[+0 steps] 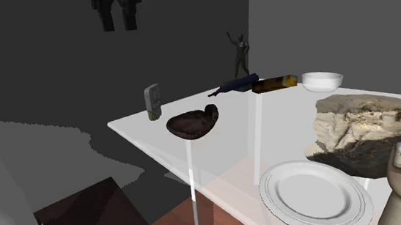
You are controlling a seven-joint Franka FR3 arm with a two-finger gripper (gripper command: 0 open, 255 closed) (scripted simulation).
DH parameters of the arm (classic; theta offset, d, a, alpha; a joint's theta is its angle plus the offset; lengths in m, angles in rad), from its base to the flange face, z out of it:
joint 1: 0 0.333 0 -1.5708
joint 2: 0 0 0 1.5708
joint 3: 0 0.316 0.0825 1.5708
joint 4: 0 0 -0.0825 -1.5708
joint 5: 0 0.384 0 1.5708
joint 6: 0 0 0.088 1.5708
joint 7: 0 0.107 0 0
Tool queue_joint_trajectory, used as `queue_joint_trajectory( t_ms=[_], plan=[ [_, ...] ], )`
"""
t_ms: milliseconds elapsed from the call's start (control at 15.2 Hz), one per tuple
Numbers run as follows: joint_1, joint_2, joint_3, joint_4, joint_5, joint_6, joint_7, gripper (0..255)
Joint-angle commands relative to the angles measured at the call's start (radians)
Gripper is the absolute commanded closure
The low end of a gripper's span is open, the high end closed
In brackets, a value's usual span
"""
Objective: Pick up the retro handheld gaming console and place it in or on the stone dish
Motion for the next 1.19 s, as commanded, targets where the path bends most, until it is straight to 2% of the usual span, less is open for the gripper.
queue_joint_trajectory(
  t_ms=[0, 594, 1122],
  plan=[
    [0.0, 0.0, 0.0, 0.0, 0.0, 0.0, 0.0, 0],
    [0.038, 0.197, 0.159, 0.013, 0.075, 0.191, 0.158, 0],
    [0.055, 0.436, 0.292, 0.111, 0.078, 0.337, 0.302, 0]
  ],
)
